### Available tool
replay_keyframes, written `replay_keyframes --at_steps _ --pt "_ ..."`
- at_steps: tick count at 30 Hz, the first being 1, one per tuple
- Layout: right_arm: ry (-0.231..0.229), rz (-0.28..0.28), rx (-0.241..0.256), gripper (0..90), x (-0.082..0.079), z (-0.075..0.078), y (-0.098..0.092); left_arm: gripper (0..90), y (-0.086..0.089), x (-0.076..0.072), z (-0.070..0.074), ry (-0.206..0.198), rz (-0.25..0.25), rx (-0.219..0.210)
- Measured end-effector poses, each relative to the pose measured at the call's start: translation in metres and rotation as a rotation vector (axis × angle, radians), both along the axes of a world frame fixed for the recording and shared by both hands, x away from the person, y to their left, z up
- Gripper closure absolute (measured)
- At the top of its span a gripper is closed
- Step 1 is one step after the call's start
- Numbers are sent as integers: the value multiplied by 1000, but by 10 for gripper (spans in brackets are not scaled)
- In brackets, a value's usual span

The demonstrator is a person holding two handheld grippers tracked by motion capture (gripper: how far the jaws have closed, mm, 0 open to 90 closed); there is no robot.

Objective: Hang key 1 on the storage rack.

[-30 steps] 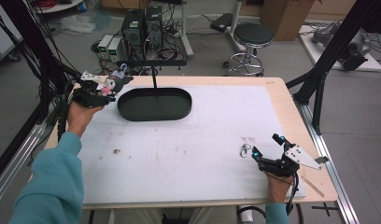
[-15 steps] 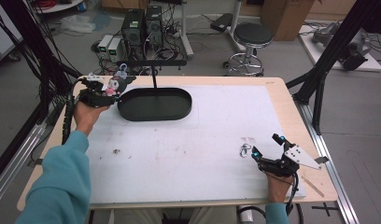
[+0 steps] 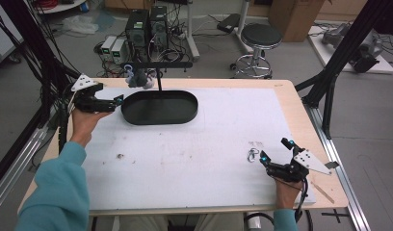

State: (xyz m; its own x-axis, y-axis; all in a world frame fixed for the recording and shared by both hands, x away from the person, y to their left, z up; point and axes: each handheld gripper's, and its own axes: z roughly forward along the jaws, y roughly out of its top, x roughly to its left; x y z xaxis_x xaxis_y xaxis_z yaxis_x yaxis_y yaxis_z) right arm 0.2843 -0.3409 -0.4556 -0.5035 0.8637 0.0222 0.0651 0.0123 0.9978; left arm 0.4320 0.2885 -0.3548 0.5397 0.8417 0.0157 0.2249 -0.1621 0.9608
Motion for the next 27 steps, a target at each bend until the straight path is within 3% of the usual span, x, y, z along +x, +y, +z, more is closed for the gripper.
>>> replay_keyframes --at_steps 5,7,11,20,25,27 --pt "0 -5 1 24 0 0 0 17 -9 -27 3 -53 -74 -21" --pt "8 -5 3 24 0 0 0 17 -12 -38 2 -67 -105 -49" --pt "9 -8 -5 24 0 0 1 17 -13 -62 -6 -148 -119 -84" --pt "5 -12 -21 24 1 0 2 17 -21 -102 -27 -172 -208 -125" --pt "10 -11 -26 24 0 0 3 17 -29 -116 -43 -187 -221 -99" --pt "6 -12 -33 24 1 1 3 17 -31 -116 -46 -169 -236 -81"
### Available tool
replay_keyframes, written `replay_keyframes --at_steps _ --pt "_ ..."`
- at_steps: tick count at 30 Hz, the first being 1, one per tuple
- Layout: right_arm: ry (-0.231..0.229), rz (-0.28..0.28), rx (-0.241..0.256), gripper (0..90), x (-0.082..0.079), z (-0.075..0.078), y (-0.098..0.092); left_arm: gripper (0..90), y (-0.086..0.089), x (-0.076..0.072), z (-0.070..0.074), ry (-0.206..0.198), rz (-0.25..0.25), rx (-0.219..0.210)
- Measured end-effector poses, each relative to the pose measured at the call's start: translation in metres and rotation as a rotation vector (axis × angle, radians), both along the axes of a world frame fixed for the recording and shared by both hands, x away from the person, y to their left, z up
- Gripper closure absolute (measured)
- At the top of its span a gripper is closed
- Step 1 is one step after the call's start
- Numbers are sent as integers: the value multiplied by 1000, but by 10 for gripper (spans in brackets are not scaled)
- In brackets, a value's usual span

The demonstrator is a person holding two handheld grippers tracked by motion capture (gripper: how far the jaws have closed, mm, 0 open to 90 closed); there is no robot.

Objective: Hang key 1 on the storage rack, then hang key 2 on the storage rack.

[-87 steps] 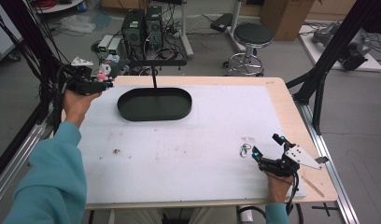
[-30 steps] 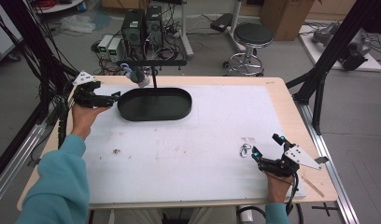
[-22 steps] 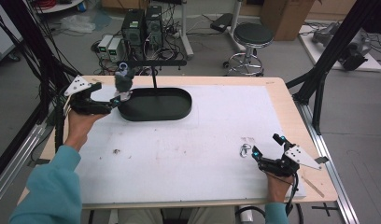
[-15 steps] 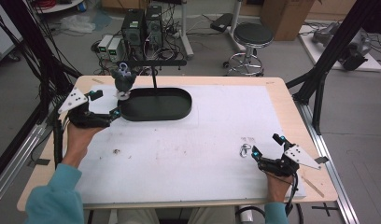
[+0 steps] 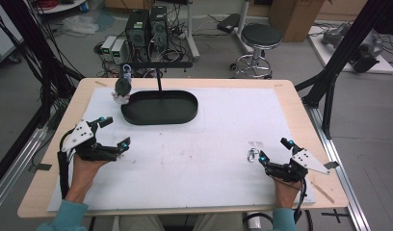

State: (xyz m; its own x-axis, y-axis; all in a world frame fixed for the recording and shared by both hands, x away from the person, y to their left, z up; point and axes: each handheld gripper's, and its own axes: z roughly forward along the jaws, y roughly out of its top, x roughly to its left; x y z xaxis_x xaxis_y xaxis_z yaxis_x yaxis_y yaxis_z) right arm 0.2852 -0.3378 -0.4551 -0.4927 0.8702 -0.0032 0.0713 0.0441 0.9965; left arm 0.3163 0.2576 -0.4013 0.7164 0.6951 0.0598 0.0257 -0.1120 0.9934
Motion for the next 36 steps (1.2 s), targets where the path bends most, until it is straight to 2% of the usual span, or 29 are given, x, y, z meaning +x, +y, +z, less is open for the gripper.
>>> replay_keyframes --at_steps 1,3,6,9,12,14,25,30,36 --pt "0 -1 0 24 0 0 0 17 -1 0 -1 6 0 2" --pt "3 2 1 24 -1 0 0 17 -2 -2 -3 1 -11 -27" --pt "0 4 -1 24 0 0 0 17 -4 -3 -4 -4 -18 -21" --pt "0 3 0 24 0 0 0 17 -4 -6 -6 -24 -20 -43" --pt "-4 9 0 24 0 0 0 17 -5 -5 -8 -13 -14 -36" --pt "-2 7 -1 24 -1 0 0 17 -4 -5 -8 -21 -16 -31" --pt "3 7 1 24 0 1 0 17 -3 -4 -8 -16 -19 -51" --pt "20 46 -5 24 3 5 2 17 -6 -5 -9 -3 -31 -48" --pt "47 125 -27 24 6 23 2 17 -4 -5 -9 1 -31 -53"
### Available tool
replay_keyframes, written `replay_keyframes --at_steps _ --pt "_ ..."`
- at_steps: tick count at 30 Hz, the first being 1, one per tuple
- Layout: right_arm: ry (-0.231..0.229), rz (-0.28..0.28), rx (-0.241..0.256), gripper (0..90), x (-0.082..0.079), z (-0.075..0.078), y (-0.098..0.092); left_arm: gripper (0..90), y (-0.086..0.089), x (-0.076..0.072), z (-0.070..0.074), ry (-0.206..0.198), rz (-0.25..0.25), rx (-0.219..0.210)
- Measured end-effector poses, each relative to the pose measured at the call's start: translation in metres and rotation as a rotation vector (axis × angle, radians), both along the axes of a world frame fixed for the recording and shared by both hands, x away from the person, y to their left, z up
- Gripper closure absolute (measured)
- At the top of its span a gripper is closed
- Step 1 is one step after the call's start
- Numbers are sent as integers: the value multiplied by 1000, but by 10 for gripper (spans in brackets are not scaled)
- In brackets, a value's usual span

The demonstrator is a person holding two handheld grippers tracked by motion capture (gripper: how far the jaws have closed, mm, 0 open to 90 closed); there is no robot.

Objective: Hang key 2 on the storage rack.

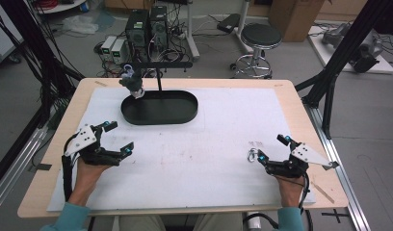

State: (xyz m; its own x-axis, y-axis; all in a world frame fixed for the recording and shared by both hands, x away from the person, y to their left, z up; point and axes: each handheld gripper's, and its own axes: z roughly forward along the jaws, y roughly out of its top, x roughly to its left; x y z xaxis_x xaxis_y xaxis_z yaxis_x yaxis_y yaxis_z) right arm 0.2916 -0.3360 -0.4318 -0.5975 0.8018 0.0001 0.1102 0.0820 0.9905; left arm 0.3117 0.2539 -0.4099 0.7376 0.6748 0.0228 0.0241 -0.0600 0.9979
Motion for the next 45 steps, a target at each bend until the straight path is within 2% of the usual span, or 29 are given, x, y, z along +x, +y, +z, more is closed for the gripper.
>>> replay_keyframes --at_steps 2,4,5,10,14,22,34,42,45 --pt "19 28 2 24 2 6 -2 17 0 0 0 1 0 -3" --pt "40 52 -16 24 3 12 -4 17 0 0 0 0 0 -3" --pt "39 65 -40 24 6 15 -5 17 0 0 0 -1 -1 -1" --pt "103 152 -118 24 14 26 -9 17 2 -1 1 -5 -5 -3" --pt "138 208 -160 26 23 33 -10 17 2 -1 1 -4 -6 1" --pt "210 313 -311 28 41 41 -8 17 2 -1 1 -6 -4 3" --pt "321 403 -443 52 63 38 -4 17 3 -1 1 -7 4 15" --pt "364 426 -487 54 73 32 -4 17 3 0 1 -8 11 28" --pt "387 441 -517 94 75 30 -1 17 3 0 1 -8 11 25"
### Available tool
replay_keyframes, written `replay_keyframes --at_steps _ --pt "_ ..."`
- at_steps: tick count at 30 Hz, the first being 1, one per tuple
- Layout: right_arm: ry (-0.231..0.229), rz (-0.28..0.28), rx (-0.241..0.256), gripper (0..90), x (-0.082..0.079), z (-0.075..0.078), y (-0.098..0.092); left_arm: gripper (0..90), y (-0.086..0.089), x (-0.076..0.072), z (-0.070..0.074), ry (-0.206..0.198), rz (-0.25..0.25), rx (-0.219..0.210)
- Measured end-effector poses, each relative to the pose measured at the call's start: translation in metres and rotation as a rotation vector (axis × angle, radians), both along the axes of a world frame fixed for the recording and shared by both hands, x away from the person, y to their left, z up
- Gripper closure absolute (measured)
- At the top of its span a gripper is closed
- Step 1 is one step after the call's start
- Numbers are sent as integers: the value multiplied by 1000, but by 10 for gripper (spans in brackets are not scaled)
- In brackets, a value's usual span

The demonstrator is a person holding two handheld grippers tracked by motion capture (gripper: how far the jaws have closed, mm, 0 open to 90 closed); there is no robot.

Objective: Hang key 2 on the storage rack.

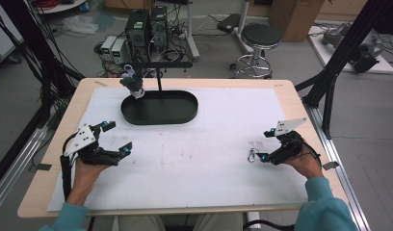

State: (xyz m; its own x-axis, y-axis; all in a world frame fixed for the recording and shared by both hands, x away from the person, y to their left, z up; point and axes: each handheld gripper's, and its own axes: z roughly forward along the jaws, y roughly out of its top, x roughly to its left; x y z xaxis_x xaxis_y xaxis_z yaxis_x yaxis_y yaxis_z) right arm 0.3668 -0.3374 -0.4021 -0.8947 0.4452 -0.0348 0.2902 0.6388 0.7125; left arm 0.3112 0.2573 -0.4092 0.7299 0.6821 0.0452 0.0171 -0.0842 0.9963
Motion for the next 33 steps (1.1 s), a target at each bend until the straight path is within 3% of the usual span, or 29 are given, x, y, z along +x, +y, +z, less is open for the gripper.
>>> replay_keyframes --at_steps 2,21,28,33 --pt "14 9 -7 154 1 -1 1 17 0 0 0 0 0 0" --pt "100 34 -78 415 11 -10 3 17 2 1 0 2 5 1" --pt "140 52 -95 560 14 -13 5 17 2 1 0 3 6 3" --pt "130 56 -109 669 14 -13 6 17 2 1 0 3 4 0"
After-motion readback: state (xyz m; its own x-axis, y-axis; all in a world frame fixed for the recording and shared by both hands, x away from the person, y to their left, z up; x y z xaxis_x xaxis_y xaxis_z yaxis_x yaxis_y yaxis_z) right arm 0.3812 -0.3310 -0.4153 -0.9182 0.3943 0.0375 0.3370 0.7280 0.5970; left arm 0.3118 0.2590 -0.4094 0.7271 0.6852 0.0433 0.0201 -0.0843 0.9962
